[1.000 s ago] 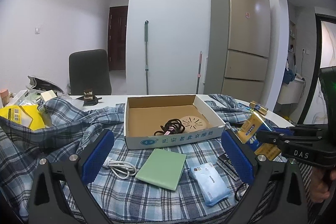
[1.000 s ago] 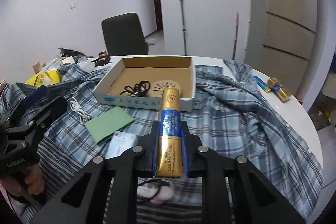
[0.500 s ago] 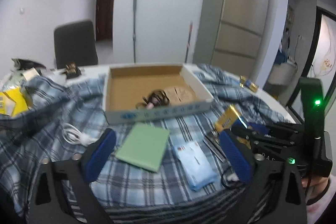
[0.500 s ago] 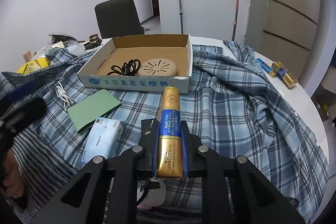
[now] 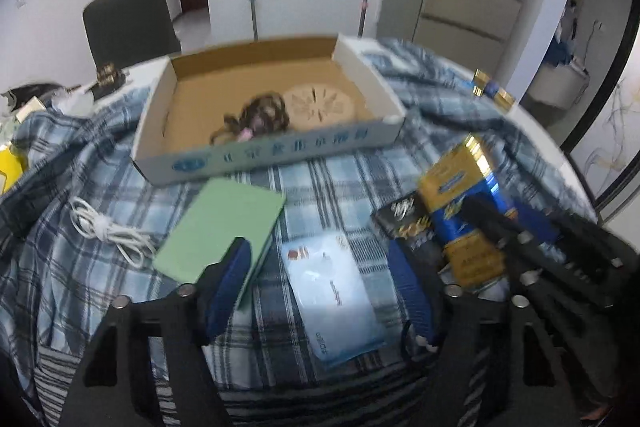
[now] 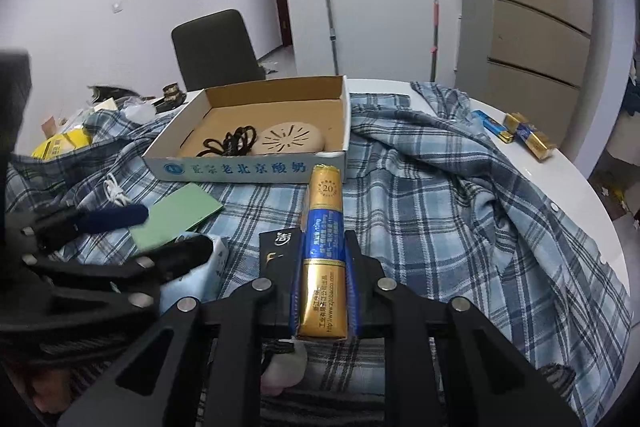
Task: Organize soft objects
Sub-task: 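Hold the battery in the right gripper while the left gripper grasps the Babycare wipes pack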
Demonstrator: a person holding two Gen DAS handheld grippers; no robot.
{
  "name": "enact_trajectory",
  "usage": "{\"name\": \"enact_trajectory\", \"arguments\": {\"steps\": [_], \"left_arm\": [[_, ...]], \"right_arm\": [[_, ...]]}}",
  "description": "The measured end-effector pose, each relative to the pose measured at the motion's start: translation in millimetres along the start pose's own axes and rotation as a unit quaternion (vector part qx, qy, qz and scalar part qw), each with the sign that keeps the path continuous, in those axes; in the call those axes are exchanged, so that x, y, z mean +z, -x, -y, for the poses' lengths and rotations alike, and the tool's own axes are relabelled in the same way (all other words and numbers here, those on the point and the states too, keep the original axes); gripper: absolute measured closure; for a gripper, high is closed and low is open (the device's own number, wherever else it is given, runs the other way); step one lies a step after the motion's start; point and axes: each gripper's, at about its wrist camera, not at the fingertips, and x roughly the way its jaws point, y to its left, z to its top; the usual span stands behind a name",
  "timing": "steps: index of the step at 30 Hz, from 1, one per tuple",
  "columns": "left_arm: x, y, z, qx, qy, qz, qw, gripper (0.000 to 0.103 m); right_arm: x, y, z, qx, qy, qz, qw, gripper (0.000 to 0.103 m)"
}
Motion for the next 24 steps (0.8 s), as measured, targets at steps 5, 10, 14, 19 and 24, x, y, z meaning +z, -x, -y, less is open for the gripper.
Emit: {"name": "enact_trajectory", "arguments": {"steps": [5,10,14,19,24], "left_arm": [[-6.3,-20.2,-6.7,-0.010,0.015,-0.043,0.9989,0.046],[-9.6,-20.5,-6.8,-0.014,-0.001,-0.050,0.9987,0.050],[-12.8,-14.7,-8.1,-0.009,-0.019,-0.052,0.9984,0.063],[-16.7,-0.3,-20.8,-0.025,-0.015,-0.021,0.9994,0.069],[-25.9,43.2,-31.1,-0.004,-0.023,0.125,0.9918,0.070]], "right_arm": [[0.2,4.4,1.6,0.000,-0.006,0.010,1.000,0.086],[-1.4,2.3,-2.4,0.001,0.005,0.005,1.000,0.086],[-2.8,0.9,-3.0,0.000,0.007,0.003,1.000,0.086],[-4.1,0.6,-9.3,-0.005,0.022,0.006,1.000,0.086],[-4.9,4.0,-13.1,-0.002,0.033,0.016,0.999,0.085]]}}
